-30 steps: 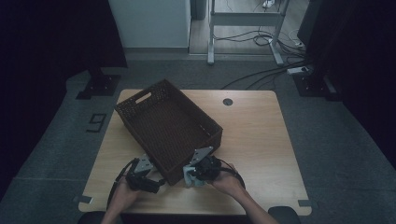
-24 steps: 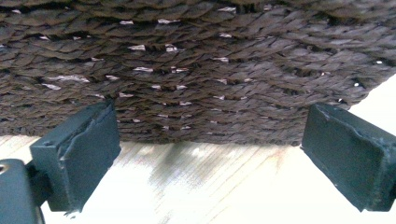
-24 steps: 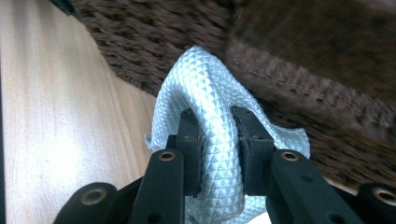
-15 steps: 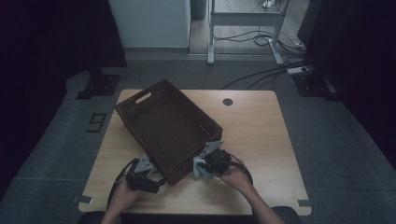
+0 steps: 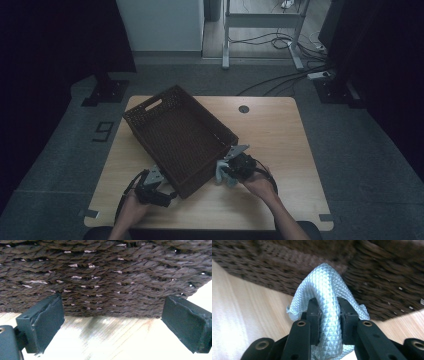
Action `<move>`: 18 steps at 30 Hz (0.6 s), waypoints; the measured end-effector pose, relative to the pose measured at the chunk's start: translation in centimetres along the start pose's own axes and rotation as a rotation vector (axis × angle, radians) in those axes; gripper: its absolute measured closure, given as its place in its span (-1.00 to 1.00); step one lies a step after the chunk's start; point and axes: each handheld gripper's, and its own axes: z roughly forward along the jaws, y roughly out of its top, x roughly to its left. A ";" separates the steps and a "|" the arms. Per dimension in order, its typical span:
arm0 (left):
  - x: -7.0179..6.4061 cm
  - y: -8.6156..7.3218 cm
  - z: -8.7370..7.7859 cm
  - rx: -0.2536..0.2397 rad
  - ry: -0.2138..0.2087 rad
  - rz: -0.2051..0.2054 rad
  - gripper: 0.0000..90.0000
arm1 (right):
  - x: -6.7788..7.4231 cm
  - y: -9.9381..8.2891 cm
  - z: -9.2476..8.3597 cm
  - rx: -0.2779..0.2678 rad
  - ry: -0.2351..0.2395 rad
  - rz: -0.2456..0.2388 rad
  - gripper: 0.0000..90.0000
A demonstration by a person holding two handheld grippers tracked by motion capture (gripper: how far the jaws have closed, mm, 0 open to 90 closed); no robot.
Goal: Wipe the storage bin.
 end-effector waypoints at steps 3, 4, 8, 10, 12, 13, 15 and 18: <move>0.0 0.0 0.0 0.000 -0.001 0.000 -0.91 | -0.7 -0.3 -0.1 0.005 -0.008 0.019 0.61; 0.0 0.0 0.0 0.000 -0.001 0.000 -0.91 | -0.7 -0.3 -0.1 0.005 -0.008 0.019 0.61; 0.0 0.0 0.0 0.001 -0.003 -0.001 -0.91 | -1.4 -0.6 -0.2 0.011 -0.019 0.036 0.61; 0.0 0.0 0.0 0.000 -0.002 -0.001 -0.91 | -1.8 -0.8 -0.3 0.013 -0.029 0.047 0.61; 0.0 0.0 0.0 0.000 -0.002 -0.001 -0.91 | -2.3 -1.0 -0.4 0.009 -0.040 0.064 0.60; 0.0 0.0 0.0 0.001 -0.003 -0.001 -0.91 | -2.5 -1.0 -0.4 0.009 -0.044 0.066 0.61; 0.0 0.0 0.0 0.001 -0.002 -0.002 -0.91 | -3.0 -1.2 -0.5 0.006 -0.058 0.077 0.61; 0.0 0.0 0.0 0.001 -0.003 -0.002 -0.91 | -3.4 -1.3 -0.6 0.005 -0.065 0.085 0.61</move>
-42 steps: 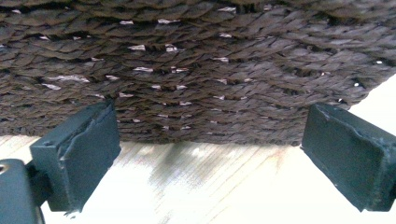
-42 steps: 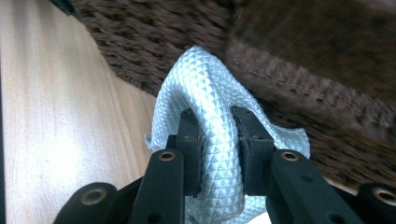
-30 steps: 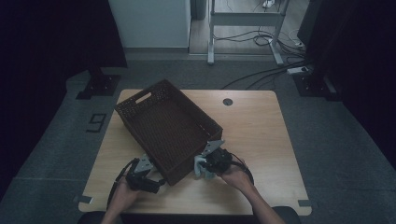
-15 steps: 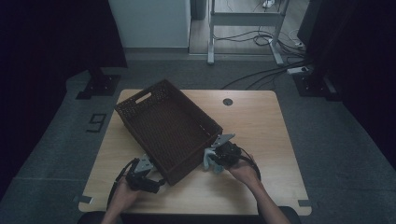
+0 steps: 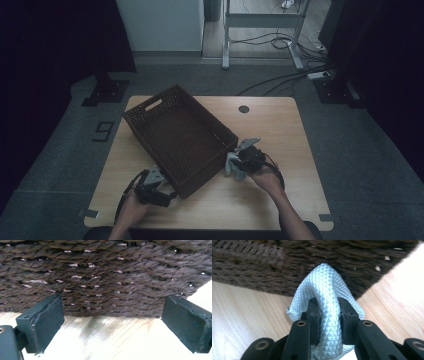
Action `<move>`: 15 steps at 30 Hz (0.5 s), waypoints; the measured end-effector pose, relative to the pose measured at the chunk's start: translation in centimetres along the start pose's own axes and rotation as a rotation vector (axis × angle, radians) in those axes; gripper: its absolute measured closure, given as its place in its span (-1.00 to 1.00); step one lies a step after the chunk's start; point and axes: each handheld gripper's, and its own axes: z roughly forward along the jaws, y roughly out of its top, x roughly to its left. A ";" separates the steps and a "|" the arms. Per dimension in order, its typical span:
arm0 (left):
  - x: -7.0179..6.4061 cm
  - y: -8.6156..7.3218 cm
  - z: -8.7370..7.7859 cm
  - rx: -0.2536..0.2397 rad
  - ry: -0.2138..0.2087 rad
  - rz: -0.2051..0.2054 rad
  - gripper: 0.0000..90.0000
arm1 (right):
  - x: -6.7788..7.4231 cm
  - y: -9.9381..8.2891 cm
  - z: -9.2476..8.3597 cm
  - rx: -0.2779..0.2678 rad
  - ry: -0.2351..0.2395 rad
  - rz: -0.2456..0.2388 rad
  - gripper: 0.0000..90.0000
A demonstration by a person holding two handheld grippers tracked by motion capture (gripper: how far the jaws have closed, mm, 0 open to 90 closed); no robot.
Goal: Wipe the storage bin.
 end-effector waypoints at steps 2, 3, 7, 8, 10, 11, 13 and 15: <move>0.0 0.0 0.0 0.000 0.000 0.000 -0.91 | -0.6 -0.1 0.0 -0.001 -0.013 0.010 0.61; 0.0 0.0 0.0 0.000 0.001 0.000 -0.91 | -0.8 -0.2 0.0 -0.003 -0.022 0.013 0.61; 0.0 0.0 0.0 0.000 0.000 0.000 -0.91 | -1.7 -0.5 0.0 -0.002 -0.043 0.045 0.61; 0.0 0.0 0.0 0.000 0.000 0.000 -0.91 | -1.9 -0.5 0.0 -0.003 -0.046 0.053 0.61; 0.0 0.0 0.0 0.000 0.000 0.000 -0.91 | -2.2 -0.7 0.0 -0.009 -0.058 0.064 0.61; 0.0 0.0 0.0 0.000 0.000 0.000 -0.91 | -2.3 -0.7 0.0 -0.008 -0.057 0.066 0.61; 0.0 0.0 0.0 0.000 0.000 0.000 -0.91 | -2.4 -0.8 0.1 -0.008 -0.058 0.069 0.61; 0.0 0.0 0.0 0.000 0.000 0.000 -0.91 | -2.4 -0.8 0.3 0.005 -0.057 0.065 0.61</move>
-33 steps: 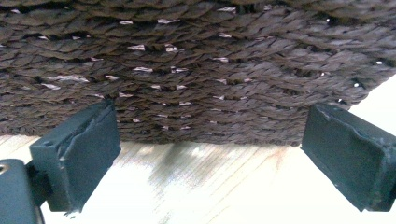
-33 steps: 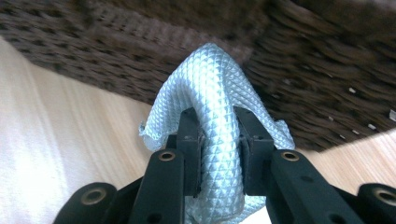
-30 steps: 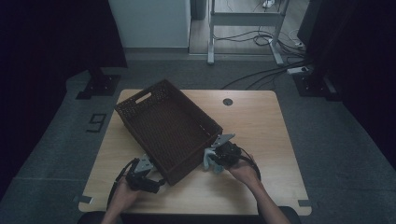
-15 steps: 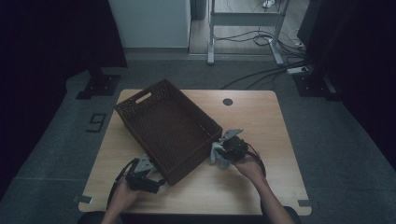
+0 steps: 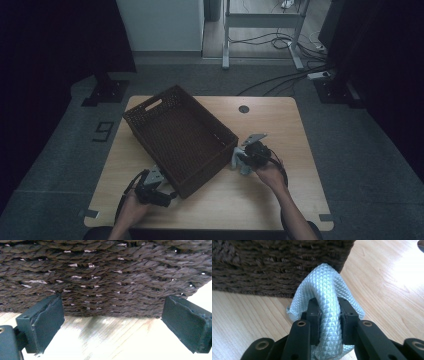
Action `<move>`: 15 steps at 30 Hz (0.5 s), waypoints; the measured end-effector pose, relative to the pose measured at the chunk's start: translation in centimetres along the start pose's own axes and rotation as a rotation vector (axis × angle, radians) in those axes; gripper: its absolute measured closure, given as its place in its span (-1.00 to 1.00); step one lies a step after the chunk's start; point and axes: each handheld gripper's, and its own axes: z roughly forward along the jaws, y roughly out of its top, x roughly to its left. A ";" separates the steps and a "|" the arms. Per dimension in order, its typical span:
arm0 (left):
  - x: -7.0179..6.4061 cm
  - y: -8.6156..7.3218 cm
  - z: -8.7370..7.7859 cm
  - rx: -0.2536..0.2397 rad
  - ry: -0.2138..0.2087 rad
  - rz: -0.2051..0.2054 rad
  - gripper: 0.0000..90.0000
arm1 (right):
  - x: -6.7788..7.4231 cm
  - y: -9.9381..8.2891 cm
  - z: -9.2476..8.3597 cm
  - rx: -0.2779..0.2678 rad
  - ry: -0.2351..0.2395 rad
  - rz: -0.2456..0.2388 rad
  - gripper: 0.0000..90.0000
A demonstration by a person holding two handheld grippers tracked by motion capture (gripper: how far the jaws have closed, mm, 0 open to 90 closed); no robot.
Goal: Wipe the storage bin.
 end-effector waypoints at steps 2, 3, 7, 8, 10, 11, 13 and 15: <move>0.0 0.0 0.0 0.000 -0.001 0.000 -0.91 | 0.1 0.0 0.3 0.017 0.001 -0.006 0.61; 0.0 0.0 0.0 0.000 -0.001 0.000 -0.91 | 0.1 0.0 0.3 0.017 0.001 -0.006 0.61; 0.0 0.0 0.0 -0.001 -0.002 -0.001 -0.91 | 0.2 -0.1 1.0 0.037 0.003 -0.014 0.61; 0.0 0.0 0.0 -0.001 -0.002 -0.001 -0.91 | 0.2 -0.1 1.1 0.039 0.005 -0.013 0.61; 0.0 0.0 0.0 0.000 -0.002 -0.002 -0.91 | 0.2 -0.2 1.3 0.051 0.007 -0.006 0.61; 0.0 0.0 0.0 0.000 -0.002 -0.002 -0.91 | 0.1 -0.3 1.5 0.055 0.011 -0.008 0.61; 0.0 0.0 0.0 0.000 -0.003 -0.001 -0.91 | 0.1 -0.4 1.8 0.067 0.011 -0.006 0.61; 0.0 0.0 0.0 -0.001 -0.003 -0.002 -0.91 | 0.0 -0.4 1.9 0.072 0.016 -0.001 0.61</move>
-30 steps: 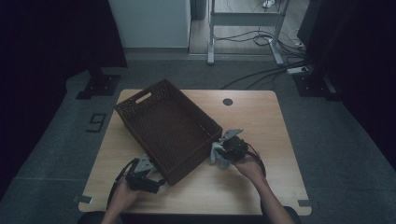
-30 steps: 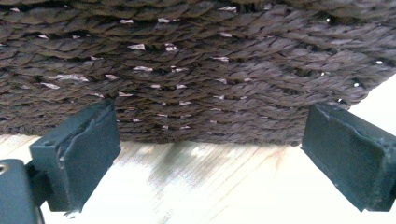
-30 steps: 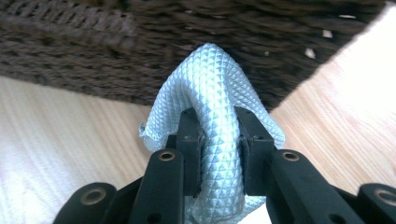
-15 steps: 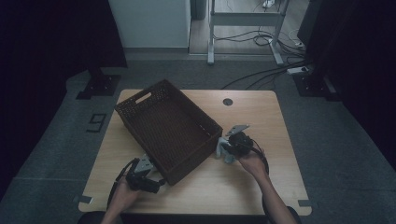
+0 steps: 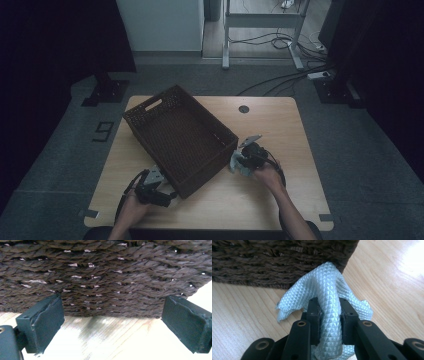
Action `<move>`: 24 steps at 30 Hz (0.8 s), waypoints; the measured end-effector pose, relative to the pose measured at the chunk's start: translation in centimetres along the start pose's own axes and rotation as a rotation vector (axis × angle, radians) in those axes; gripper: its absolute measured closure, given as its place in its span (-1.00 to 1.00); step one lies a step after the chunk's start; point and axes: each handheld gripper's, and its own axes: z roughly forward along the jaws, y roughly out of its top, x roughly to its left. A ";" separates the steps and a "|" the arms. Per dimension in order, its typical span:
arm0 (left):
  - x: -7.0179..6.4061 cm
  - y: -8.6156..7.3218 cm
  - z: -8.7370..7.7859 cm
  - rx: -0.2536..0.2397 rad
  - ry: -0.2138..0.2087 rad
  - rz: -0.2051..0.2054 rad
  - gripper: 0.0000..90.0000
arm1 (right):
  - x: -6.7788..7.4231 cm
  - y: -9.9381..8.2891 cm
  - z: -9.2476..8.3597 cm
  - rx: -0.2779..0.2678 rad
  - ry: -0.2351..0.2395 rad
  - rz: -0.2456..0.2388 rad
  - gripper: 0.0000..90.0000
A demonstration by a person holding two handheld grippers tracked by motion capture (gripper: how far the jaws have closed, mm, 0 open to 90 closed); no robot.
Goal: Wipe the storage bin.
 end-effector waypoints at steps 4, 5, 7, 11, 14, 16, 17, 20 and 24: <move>0.0 0.0 0.0 0.000 0.000 0.000 -0.91 | 0.0 -0.1 0.5 0.023 0.008 0.002 0.61; 0.0 0.0 0.0 0.001 0.001 0.001 -0.91 | 0.2 -0.2 0.9 0.043 0.002 -0.014 0.61; 0.0 0.0 0.0 0.000 0.001 0.000 -0.91 | 0.4 0.0 0.9 0.049 -0.003 -0.022 0.61; 0.0 0.0 0.0 0.000 0.001 0.001 -0.91 | 0.5 0.0 0.9 0.047 -0.008 -0.030 0.61; 0.0 0.0 0.0 0.000 0.001 0.001 -0.91 | 0.5 0.0 0.8 0.046 -0.006 -0.029 0.61; 0.0 0.0 0.0 0.001 0.002 0.001 -0.91 | 0.9 0.1 0.8 0.044 -0.003 -0.042 0.61; 0.0 0.0 0.0 0.001 0.002 0.001 -0.91 | 1.0 0.2 0.8 0.044 -0.001 -0.046 0.61; 0.0 0.0 0.0 0.001 0.003 0.002 -0.91 | 1.4 0.3 0.9 0.042 0.004 -0.055 0.61; -0.1 0.0 0.0 0.001 0.003 0.003 -0.91 | 2.2 0.5 0.9 0.041 0.019 -0.074 0.61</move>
